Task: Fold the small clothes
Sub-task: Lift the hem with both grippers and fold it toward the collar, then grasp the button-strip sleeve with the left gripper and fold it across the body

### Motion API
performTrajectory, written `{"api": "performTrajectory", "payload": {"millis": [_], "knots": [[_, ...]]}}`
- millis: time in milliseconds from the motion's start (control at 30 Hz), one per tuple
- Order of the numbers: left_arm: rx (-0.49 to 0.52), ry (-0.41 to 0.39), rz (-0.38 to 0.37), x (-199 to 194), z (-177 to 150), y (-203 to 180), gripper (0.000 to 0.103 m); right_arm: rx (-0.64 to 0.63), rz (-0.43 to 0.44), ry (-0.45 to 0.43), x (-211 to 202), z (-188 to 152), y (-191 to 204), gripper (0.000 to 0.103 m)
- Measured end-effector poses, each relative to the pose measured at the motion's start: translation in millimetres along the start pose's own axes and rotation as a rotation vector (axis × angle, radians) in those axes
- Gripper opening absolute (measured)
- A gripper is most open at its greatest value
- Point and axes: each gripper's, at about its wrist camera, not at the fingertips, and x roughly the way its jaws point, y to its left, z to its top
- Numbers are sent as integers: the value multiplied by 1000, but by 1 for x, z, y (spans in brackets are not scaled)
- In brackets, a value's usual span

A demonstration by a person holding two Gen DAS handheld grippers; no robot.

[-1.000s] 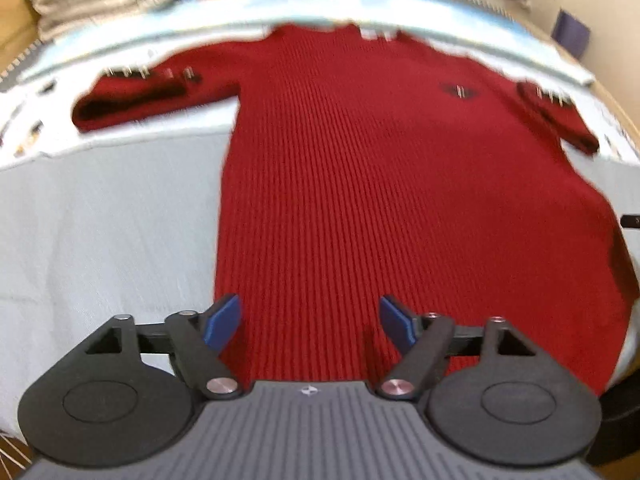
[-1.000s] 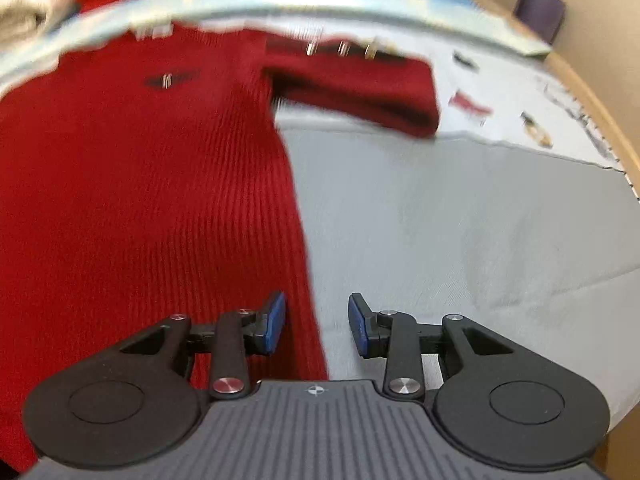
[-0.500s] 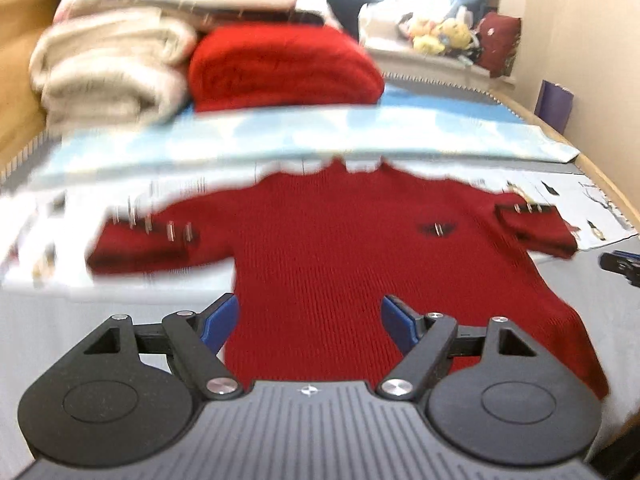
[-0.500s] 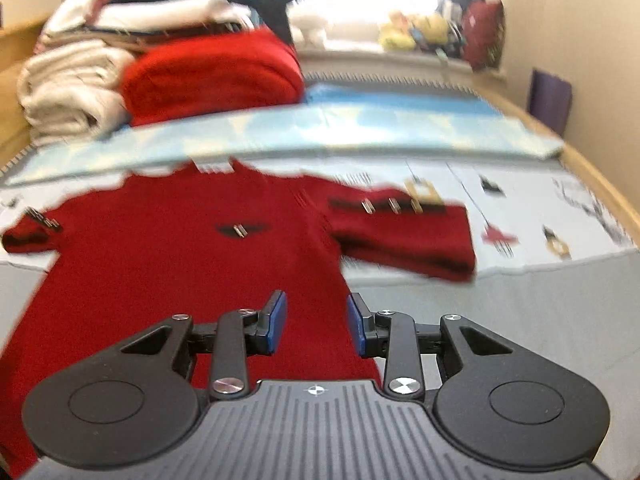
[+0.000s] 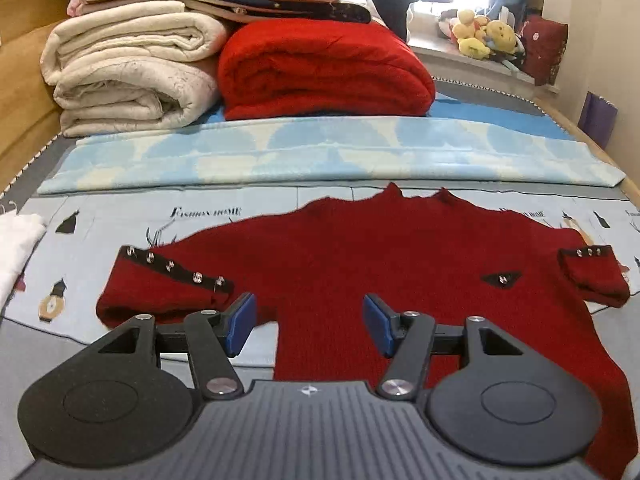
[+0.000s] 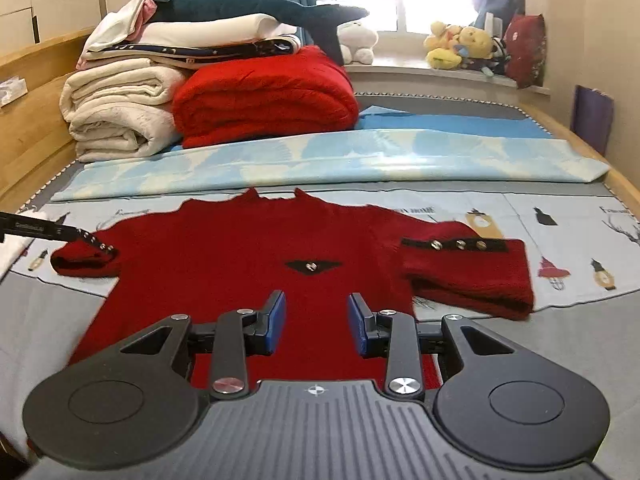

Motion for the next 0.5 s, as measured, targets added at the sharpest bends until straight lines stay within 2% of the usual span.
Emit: {"api": "performTrajectory", "payload": {"millis": [133, 267, 367, 400, 433, 500], "knots": [[-15, 25, 39, 22, 4, 11, 65, -71, -1, -34, 23, 41, 28, 36], [-70, 76, 76, 50, 3, 32, 65, -71, 38, -74, 56, 83, 51, 36], [-89, 90, 94, 62, 5, 44, 60, -64, 59, -107, 81, 89, 57, 35], [-90, 94, 98, 65, 6, 48, 55, -65, 57, -105, 89, 85, 59, 32], [-87, 99, 100, 69, 6, 51, 47, -68, 52, -81, 99, 82, 60, 24], [-75, 112, 105, 78, 7, 58, 36, -60, 71, -16, 119, 75, 63, 19]]}}
